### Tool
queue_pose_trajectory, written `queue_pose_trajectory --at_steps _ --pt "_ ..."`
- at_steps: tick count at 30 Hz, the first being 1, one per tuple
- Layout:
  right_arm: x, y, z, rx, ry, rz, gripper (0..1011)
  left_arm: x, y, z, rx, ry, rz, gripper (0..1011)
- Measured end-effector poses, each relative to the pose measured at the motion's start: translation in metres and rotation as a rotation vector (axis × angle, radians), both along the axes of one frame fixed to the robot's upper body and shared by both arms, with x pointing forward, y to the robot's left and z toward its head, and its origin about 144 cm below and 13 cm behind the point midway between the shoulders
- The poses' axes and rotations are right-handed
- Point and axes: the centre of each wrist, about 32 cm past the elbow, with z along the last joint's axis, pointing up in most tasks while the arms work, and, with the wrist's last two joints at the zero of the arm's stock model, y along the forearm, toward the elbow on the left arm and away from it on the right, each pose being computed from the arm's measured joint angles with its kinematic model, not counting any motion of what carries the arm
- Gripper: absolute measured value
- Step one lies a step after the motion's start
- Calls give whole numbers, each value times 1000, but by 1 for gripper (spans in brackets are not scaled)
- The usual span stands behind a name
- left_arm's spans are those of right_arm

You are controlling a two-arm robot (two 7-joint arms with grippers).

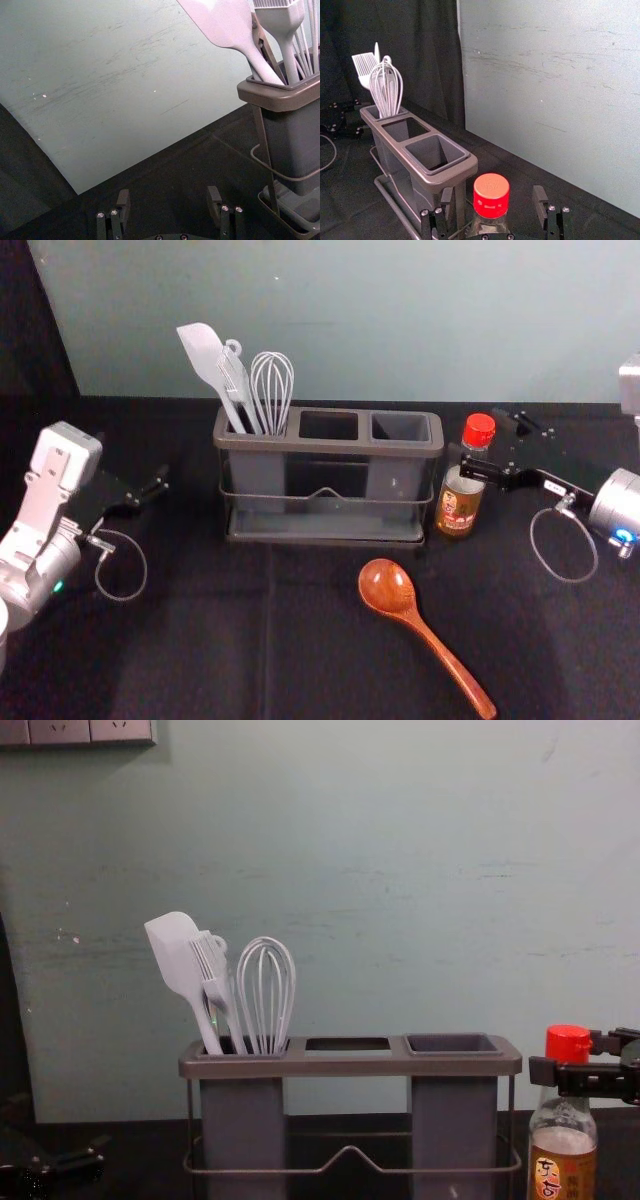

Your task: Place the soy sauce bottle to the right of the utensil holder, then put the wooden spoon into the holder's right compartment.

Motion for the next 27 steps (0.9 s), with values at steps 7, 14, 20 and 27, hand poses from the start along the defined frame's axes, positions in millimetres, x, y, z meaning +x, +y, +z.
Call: queue_pose_trajectory --at_steps 7,14,20,27 --pt "-10 -2 6 3 -23 -14 1002 0 0 0 0 0 0 1005" --pt "-31 -6 22 31 -76 -11 1003 0 0 0 0 0 0 1005" --pt "-55 0 41 -31 -169 -45 1003 0 0 0 0 0 0 1005" --pt "-77 12 63 -86 -168 -68 1002 0 0 0 0 0 0 1005"
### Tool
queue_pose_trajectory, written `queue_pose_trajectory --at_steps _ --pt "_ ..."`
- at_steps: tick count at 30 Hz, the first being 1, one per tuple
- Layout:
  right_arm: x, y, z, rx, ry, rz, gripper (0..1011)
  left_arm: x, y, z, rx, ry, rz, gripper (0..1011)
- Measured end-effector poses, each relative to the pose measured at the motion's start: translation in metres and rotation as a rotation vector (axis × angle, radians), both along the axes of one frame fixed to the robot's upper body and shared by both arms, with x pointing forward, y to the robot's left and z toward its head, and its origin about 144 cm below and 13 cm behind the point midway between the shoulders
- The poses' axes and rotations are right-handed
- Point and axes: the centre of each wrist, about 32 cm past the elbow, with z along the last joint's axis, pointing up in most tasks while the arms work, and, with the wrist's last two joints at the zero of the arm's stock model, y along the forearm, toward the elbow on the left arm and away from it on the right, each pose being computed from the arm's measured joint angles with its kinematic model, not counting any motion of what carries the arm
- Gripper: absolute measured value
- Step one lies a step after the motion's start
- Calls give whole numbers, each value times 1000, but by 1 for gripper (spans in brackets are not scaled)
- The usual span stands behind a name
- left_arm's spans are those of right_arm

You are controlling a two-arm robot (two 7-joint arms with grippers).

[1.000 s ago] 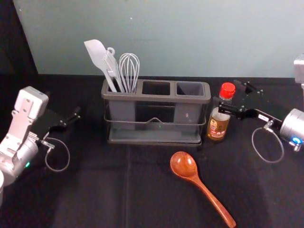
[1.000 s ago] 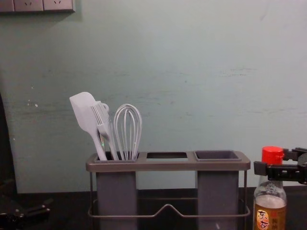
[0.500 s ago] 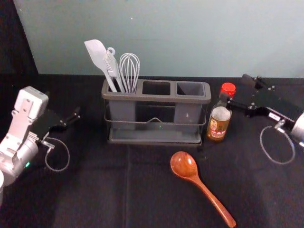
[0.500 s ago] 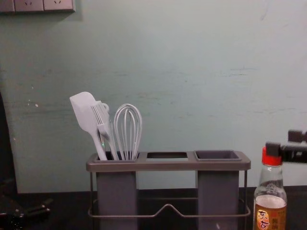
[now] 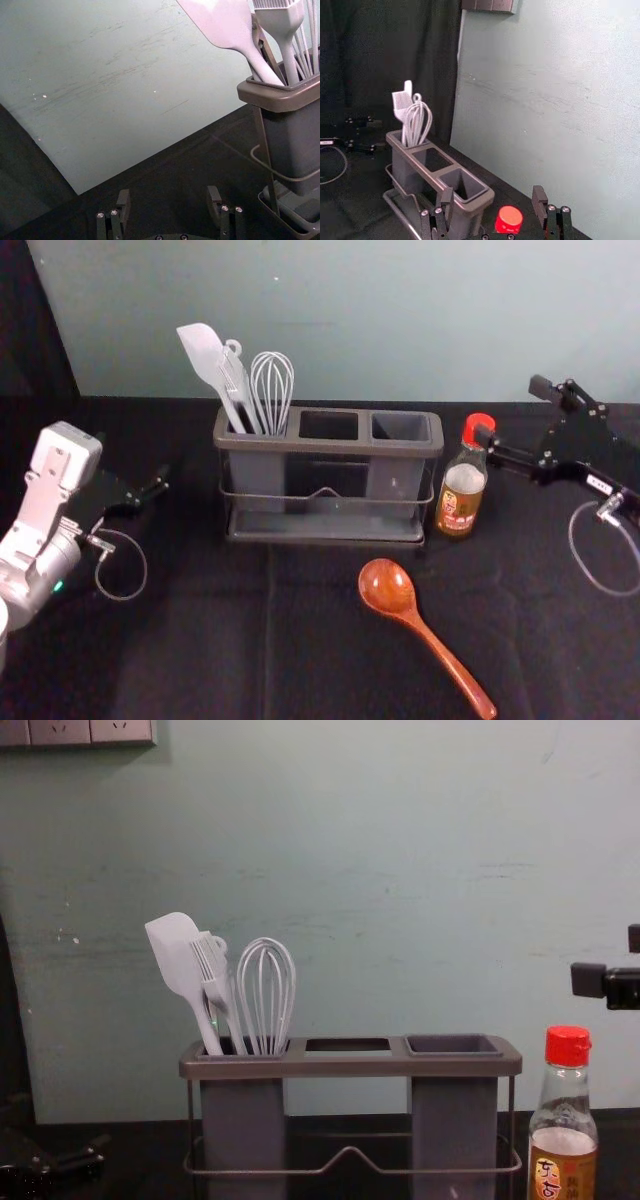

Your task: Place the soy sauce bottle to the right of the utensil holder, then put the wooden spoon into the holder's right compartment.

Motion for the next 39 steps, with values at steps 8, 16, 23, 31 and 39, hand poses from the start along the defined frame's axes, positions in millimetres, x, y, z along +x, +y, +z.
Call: queue_pose_trajectory --at_steps 8,16,23,31,39 --pt "-15 12 17 -49 8 54 1003 0 0 0 0 0 0 1005" --pt "-23 31 17 -71 67 148 1003 0 0 0 0 0 0 1005" --pt "-30 56 16 -122 155 147 1002 0 0 0 0 0 0 1005" --pt "-28 93 21 -246 452 91 1002 0 0 0 0 0 0 1005" --pt "-4 116 19 -263 700 14 1002 0 0 0 0 0 0 1005"
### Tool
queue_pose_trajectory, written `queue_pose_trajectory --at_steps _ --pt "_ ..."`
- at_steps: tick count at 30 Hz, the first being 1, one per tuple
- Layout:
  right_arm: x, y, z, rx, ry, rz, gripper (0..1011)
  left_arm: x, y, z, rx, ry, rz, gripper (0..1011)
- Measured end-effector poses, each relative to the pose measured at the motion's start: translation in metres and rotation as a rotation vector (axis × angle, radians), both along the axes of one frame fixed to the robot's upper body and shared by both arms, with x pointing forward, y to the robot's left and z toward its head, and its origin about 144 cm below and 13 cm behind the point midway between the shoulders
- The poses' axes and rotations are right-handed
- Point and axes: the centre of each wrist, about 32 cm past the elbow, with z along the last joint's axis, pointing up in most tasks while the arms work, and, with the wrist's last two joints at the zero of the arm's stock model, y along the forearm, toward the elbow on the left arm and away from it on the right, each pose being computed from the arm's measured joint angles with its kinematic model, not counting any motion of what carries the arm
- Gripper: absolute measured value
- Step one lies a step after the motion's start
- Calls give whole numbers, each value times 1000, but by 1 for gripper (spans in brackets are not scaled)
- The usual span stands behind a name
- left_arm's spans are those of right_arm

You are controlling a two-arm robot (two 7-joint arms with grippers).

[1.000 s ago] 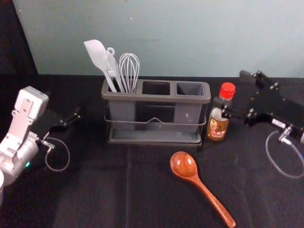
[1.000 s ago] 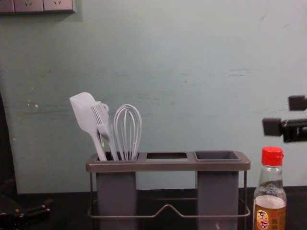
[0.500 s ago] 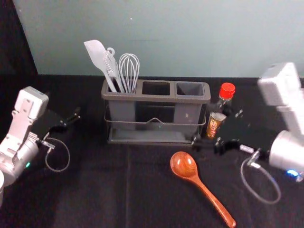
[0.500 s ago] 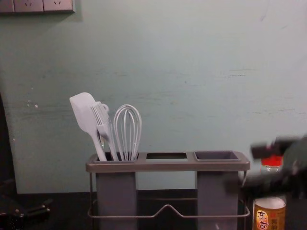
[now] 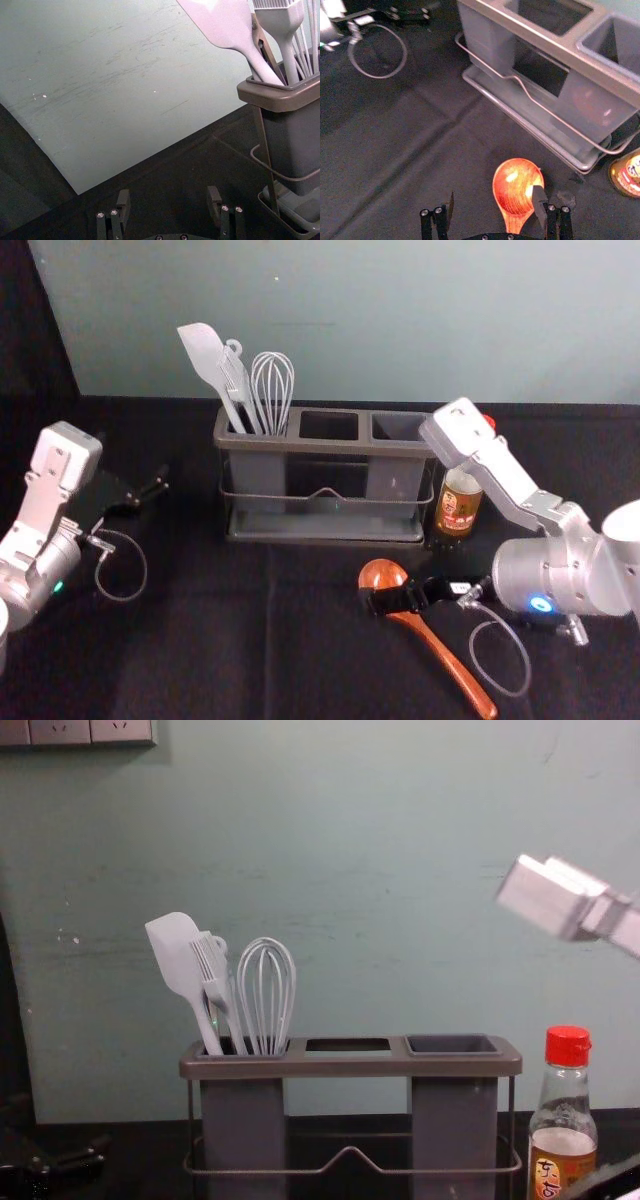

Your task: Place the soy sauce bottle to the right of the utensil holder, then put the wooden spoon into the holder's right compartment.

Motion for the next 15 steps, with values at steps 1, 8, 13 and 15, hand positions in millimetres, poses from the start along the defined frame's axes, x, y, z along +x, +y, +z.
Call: queue_pose_trajectory --at_steps 1,8,13,15 --pt "2 2 0 -5 9 -8 1003 0 0 0 0 0 0 1005" --pt "15 13 -5 -61 50 -62 1003 0 0 0 0 0 0 1005" --pt "23 18 -10 -87 53 -69 1003 0 0 0 0 0 0 1005" --pt "27 21 -12 -97 52 -65 1003 0 0 0 0 0 0 1005"
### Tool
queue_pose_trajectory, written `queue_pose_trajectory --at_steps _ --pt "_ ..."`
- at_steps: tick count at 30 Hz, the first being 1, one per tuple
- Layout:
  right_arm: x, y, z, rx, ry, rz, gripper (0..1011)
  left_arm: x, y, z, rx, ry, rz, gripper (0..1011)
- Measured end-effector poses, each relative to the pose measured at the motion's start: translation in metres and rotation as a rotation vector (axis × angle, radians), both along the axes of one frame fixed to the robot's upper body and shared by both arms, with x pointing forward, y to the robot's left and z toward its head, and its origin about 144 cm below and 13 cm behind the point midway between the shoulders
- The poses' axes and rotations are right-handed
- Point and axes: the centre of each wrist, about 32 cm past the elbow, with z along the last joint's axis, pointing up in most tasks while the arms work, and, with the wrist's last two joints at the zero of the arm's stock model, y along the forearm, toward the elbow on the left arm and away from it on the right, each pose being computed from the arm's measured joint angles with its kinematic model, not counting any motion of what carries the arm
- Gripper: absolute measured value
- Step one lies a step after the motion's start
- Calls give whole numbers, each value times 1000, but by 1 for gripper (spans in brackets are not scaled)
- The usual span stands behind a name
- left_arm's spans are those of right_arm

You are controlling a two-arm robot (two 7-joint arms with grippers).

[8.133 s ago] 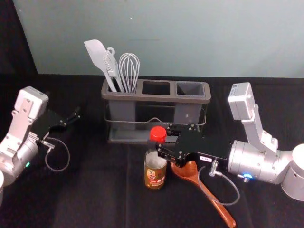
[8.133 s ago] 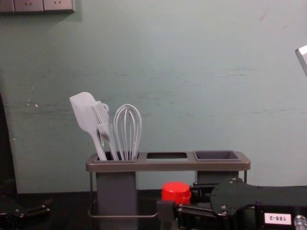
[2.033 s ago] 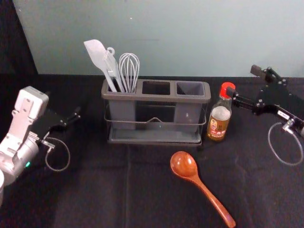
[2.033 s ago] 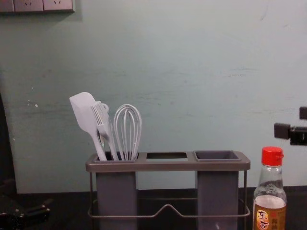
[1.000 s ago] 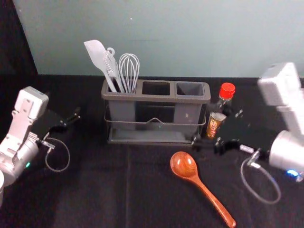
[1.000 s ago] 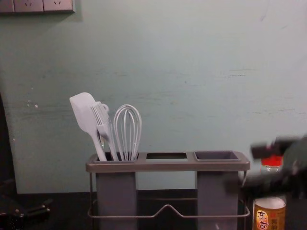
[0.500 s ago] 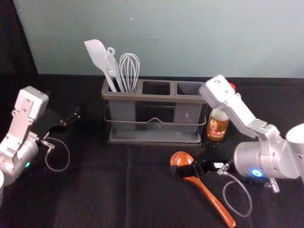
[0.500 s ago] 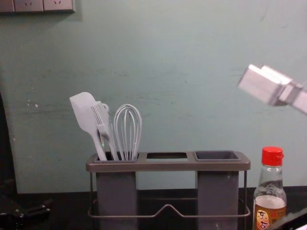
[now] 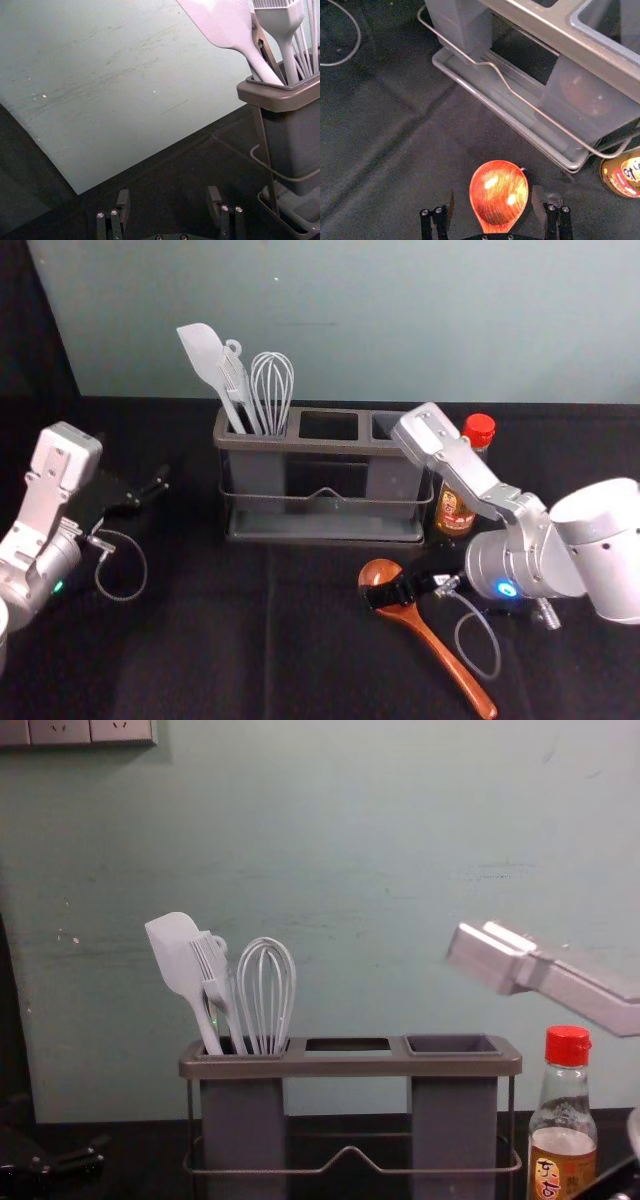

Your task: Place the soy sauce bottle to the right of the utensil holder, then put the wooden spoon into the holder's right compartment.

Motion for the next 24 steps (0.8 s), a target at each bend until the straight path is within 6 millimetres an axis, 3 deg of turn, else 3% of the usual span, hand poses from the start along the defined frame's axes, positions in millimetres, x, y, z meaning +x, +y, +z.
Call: queue_pose_trajectory --at_steps 24 --pt "22 17 -16 -47 11 -10 1003 0 0 0 0 0 0 1005"
